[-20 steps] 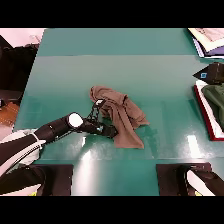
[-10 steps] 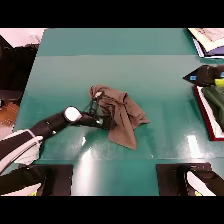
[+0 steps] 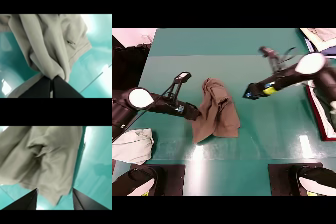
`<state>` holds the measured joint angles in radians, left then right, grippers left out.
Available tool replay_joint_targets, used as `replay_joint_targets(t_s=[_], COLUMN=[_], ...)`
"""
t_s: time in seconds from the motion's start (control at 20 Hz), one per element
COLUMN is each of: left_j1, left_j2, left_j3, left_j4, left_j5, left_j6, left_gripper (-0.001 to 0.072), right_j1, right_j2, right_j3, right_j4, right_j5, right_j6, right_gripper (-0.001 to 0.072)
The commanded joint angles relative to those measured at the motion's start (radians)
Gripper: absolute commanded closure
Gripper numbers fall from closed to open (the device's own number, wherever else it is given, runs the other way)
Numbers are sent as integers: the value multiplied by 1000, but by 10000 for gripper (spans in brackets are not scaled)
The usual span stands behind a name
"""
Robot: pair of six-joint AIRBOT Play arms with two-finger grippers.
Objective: Fold the shirts.
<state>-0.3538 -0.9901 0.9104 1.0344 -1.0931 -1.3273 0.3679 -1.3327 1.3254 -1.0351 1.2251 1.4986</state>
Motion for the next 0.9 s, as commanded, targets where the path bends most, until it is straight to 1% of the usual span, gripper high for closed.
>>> replay_joint_targets(t_s=[0.0,0.1,0.35,0.45,0.5,0.55,0.6,0.65,0.75,0.85], left_j1=[28,28,28,28,28,28,28,28,28,28], left_j2=[23,23,23,23,23,23,25,28,28,28], left_j3=[8,8,8,8,8,8,16,44,158,307], left_j4=[57,57,57,57,57,62,92,158,336,454], left_j5=[-100,-100,-102,-101,-101,-101,-104,-117,-177,-238], left_j6=[-4,-4,-4,-5,-6,-10,-20,-52,-110,-114], left_gripper=[684,683,684,684,683,684,684,684,684,684], right_j1=[92,122,146,141,141,141,138,128,81,7], right_j2=[-152,-202,-263,-282,-289,-290,-279,-251,-151,-33], right_j3=[0,0,0,0,0,1,3,3,11,65], right_j4=[80,150,143,144,143,129,90,36,-85,-231], right_j5=[-140,-186,-335,-340,-331,-318,-302,-283,-227,-121], right_j6=[-11,-45,-23,-22,-23,-26,-26,-25,-16,19], right_gripper=[220,220,237,304,532,691,692,692,692,693])
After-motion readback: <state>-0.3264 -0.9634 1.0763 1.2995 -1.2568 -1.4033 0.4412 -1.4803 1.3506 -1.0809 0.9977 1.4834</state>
